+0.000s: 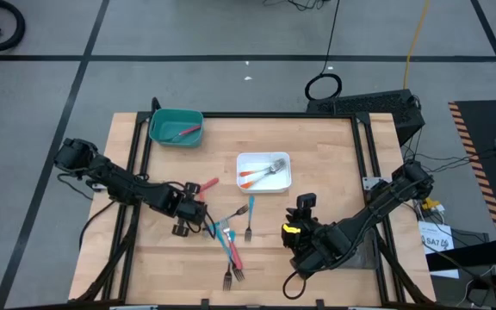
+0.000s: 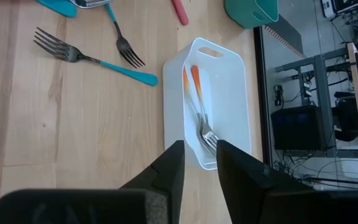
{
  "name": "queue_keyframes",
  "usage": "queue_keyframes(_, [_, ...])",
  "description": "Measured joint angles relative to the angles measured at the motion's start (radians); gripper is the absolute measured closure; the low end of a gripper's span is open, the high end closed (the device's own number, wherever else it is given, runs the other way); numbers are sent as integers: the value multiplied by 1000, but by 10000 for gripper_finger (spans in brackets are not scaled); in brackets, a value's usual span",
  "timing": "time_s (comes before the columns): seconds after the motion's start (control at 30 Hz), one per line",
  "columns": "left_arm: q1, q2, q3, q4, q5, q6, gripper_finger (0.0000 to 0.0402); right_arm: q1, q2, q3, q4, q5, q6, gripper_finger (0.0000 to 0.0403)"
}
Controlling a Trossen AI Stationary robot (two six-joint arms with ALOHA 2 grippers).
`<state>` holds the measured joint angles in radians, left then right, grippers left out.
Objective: Sort silverware by color (type)
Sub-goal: Put the pink fork into the blue bin
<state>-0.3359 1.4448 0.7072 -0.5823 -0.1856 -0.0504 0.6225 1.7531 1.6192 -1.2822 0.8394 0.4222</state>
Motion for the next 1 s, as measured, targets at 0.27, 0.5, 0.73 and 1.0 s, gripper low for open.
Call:
queue_keyframes(0.27, [-23, 0, 116, 31, -1, 106, 392, -2, 0, 0, 0, 2, 0, 314])
queue_keyframes(0.5, [-63, -34, 220, 142, 35, 277, 392, -2, -2, -24, 64, 28, -52, 314])
queue_keyframes(0.73, [-115, -35, 301, 305, 152, 422, 392, -17, -2, -116, 295, 23, -254, 314])
queue_keyframes(1.0, [-158, -36, 305, 498, 362, 580, 393, -64, -2, -145, 599, -155, -461, 314])
